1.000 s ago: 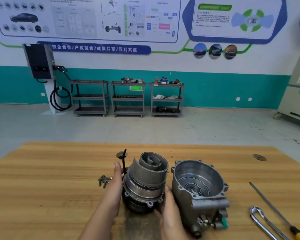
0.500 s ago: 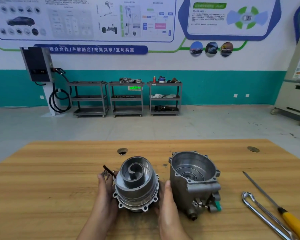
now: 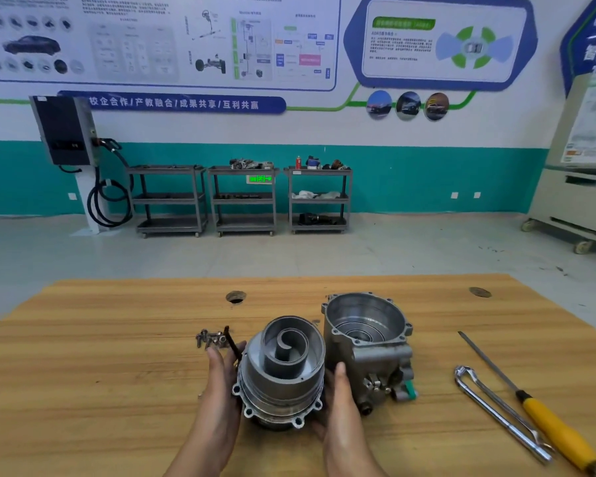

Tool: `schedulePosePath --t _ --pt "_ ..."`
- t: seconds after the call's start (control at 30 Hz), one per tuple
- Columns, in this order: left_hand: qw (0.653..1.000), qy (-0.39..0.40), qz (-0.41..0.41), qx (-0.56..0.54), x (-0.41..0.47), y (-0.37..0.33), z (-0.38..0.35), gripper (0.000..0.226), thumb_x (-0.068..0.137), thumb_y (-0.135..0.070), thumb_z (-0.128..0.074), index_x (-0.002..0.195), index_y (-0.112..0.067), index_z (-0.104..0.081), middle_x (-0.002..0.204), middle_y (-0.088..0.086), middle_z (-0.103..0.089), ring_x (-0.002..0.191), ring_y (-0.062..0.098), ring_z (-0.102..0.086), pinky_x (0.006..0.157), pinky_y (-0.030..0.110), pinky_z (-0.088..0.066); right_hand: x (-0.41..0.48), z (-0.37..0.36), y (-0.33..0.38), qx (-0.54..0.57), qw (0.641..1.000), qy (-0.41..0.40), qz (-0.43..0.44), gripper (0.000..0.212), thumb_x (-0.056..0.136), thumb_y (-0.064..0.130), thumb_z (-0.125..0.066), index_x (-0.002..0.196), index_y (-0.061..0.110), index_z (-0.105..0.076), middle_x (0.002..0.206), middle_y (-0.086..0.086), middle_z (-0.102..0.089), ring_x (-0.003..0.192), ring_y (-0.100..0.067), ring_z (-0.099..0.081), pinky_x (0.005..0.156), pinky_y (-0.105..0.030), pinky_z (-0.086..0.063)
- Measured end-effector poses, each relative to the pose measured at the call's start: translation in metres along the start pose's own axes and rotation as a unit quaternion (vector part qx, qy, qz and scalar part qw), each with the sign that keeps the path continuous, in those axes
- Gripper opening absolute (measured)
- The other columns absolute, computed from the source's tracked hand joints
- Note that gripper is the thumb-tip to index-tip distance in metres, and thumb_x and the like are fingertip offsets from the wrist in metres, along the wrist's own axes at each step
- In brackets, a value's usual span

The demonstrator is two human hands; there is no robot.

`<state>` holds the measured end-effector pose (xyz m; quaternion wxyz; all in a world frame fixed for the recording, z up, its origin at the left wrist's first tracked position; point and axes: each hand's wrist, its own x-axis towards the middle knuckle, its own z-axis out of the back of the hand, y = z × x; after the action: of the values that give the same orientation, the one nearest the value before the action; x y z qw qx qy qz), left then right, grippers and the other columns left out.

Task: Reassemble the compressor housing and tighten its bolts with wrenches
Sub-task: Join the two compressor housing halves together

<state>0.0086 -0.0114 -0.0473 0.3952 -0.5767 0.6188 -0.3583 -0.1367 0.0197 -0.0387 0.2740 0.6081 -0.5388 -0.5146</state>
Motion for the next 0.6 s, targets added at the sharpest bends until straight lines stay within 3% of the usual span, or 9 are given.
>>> schedulePosePath --t 0.17,0.37,0.43,0.47,0.53,0.6 --pt "1.0 -0.014 -0.011 -0.017 -0.016 0.008 -0.008 0.067 0.08 -0.067 -0.024 0.123 -0.024 -0.052 0.115 0.0 -0.068 0.103 0.013 -0.064 0.079 0.031 -0.048 0.0 0.012 -0.001 -0.027 1.0 -0.016 -0.006 0.063 0.092 0.057 -0.03 0.139 0.016 -0.042 0.145 -0.007 -0.043 0.135 -0.025 -0.036 0.114 -0.046 -0.024" --pt "0.998 -0.053 -0.021 0.014 -0.024 0.012 -0.025 0.066 0.08 -0.06 -0.025 0.13 -0.022 -0.046 0.115 0.0 -0.061 0.114 0.026 -0.053 0.1 0.044 -0.04 -0.006 0.036 0.008 -0.121 0.992 -0.02 0.009 0.055 0.094 0.055 -0.03 0.128 0.02 -0.054 0.137 -0.01 -0.051 0.127 -0.027 -0.045 0.111 -0.044 -0.03" --pt "0.997 -0.069 -0.02 0.027 -0.023 0.011 -0.027 0.061 0.087 -0.056 -0.021 0.132 -0.022 -0.045 0.119 0.006 -0.06 0.114 0.029 -0.051 0.102 0.044 -0.038 -0.01 0.051 0.019 -0.173 0.985 -0.012 0.028 0.047 0.094 0.051 -0.035 0.106 0.018 -0.065 0.113 -0.012 -0.067 0.102 -0.025 -0.061 0.097 -0.036 -0.044" --pt "0.997 -0.073 -0.018 0.036 -0.021 0.012 -0.027 0.06 0.09 -0.054 -0.019 0.132 -0.021 -0.045 0.124 0.01 -0.057 0.116 0.03 -0.05 0.103 0.045 -0.037 -0.01 0.06 0.027 -0.19 0.98 -0.027 0.047 0.044 0.094 0.047 -0.041 0.093 0.012 -0.068 0.095 -0.013 -0.072 0.084 -0.022 -0.066 0.082 -0.03 -0.051" --pt "0.995 -0.076 -0.021 0.058 -0.018 0.014 -0.026 0.056 0.09 -0.053 -0.018 0.128 -0.023 -0.046 0.131 0.014 -0.053 0.119 0.032 -0.049 0.103 0.045 -0.037 -0.008 0.079 0.042 -0.196 0.969 -0.104 0.112 0.032 0.09 0.033 -0.056 0.075 0.006 -0.065 0.067 -0.012 -0.072 0.057 -0.018 -0.063 0.054 -0.021 -0.047" --pt "0.993 -0.084 -0.027 0.076 -0.019 0.017 -0.026 0.057 0.087 -0.056 -0.019 0.127 -0.027 -0.046 0.135 0.014 -0.051 0.123 0.033 -0.047 0.105 0.047 -0.035 -0.004 0.1 0.05 -0.193 0.949 -0.167 0.186 0.018 0.081 0.025 -0.07 0.082 0.01 -0.061 0.082 -0.012 -0.071 0.071 -0.019 -0.062 0.063 -0.026 -0.045"
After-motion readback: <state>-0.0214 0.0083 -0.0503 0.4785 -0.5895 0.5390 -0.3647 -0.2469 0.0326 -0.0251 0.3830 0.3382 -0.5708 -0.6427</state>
